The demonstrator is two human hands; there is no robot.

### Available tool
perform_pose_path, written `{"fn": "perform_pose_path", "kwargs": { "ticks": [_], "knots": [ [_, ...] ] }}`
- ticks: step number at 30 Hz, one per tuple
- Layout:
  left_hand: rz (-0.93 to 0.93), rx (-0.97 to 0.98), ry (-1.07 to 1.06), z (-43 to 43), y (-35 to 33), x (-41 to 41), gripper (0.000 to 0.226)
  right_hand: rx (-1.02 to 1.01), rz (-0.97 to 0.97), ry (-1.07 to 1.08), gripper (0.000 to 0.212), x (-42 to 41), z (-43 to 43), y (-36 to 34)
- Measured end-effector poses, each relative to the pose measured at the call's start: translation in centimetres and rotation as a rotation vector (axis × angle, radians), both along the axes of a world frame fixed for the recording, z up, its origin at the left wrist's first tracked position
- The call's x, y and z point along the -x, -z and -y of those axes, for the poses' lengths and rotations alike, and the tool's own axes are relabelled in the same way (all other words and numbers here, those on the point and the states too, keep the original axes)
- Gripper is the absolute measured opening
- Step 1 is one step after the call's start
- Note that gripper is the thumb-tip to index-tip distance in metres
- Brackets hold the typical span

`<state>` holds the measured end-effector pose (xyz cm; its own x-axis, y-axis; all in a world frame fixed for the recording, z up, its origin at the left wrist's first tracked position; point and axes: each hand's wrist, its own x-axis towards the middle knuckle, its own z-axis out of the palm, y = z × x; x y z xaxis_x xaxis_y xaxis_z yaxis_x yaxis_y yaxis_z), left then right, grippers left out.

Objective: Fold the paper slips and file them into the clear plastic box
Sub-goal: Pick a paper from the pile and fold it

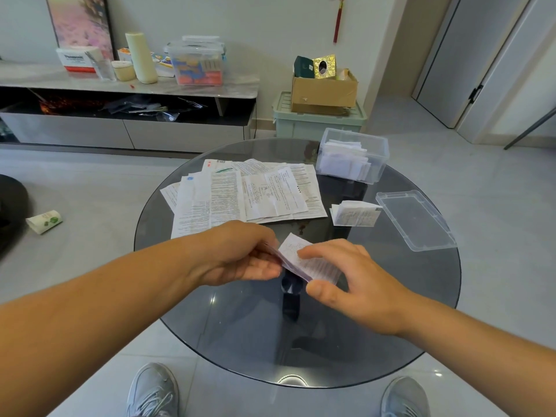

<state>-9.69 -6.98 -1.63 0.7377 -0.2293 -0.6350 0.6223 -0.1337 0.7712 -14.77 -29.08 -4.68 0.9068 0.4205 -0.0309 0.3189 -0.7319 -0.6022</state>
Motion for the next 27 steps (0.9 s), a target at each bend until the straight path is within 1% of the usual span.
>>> {"fn": "perform_pose_path", "kwargs": {
  "ticks": [2, 4, 6, 9, 10, 12, 14, 16, 17, 18, 20, 22, 24, 27],
  "knots": [
    [-0.042, 0.047, -0.039, 0.1, 0.0, 0.0, 0.023, -0.090, -0.018, 0.039, 0.070, 0.0, -0.2, -0.1],
    [-0.086, 0.107, -0.062, 0.0, -0.1, 0.1, 0.032, -0.130, 0.008, 0.109, 0.048, 0.0, -0.3, 0.1],
    [-0.115, 0.158, -0.078, -0.1, -0.1, 0.1, 0.039, -0.133, 0.035, 0.193, 0.028, -0.3, -0.3, 0.2],
    [-0.090, 0.137, -0.064, -0.1, 0.0, 0.3, 0.038, -0.099, 0.078, 0.270, 0.013, -0.9, 0.2, 0.2],
    [-0.053, 0.089, -0.020, -0.1, 0.0, 0.4, 0.036, -0.065, 0.076, 0.281, 0.013, -1.1, 0.3, 0.1],
    [0.086, -0.100, 0.119, 0.1, 0.2, 0.7, 0.034, 0.013, 0.048, 0.292, 0.022, -1.5, 0.3, 0.3],
    [0.307, -0.374, 0.243, 0.4, 0.6, 0.9, 0.035, 0.082, 0.046, 0.304, 0.034, -1.9, 0.3, 0.6],
    [0.536, -0.640, 0.295, 0.6, 1.1, 0.8, 0.039, 0.156, 0.088, 0.301, 0.047, -2.2, 0.2, 1.1],
    [0.645, -0.743, 0.304, 0.7, 1.4, 0.8, 0.041, 0.168, 0.106, 0.292, 0.050, -2.3, 0.1, 1.3],
    [0.732, -0.810, 0.320, 0.7, 1.6, 0.6, 0.044, 0.161, 0.119, 0.284, 0.048, -2.4, 0.1, 1.5],
    [0.828, -0.848, 0.378, 1.0, 2.1, 0.5, 0.051, 0.144, 0.147, 0.267, 0.036, -2.4, 0.2, 1.8],
    [0.854, -0.857, 0.417, 1.3, 2.3, 0.3, 0.053, 0.157, 0.195, 0.255, 0.028, -2.4, 0.2, 2.1],
    [0.848, -0.852, 0.408, 1.7, 2.4, 0.0, 0.050, 0.203, 0.248, 0.244, 0.028, -2.5, 0.2, 2.2],
    [0.786, -0.750, 0.335, 2.2, 2.1, -0.7, 0.041, 0.251, 0.286, 0.208, 0.031, -2.5, 0.1, 2.2]
  ]
}}
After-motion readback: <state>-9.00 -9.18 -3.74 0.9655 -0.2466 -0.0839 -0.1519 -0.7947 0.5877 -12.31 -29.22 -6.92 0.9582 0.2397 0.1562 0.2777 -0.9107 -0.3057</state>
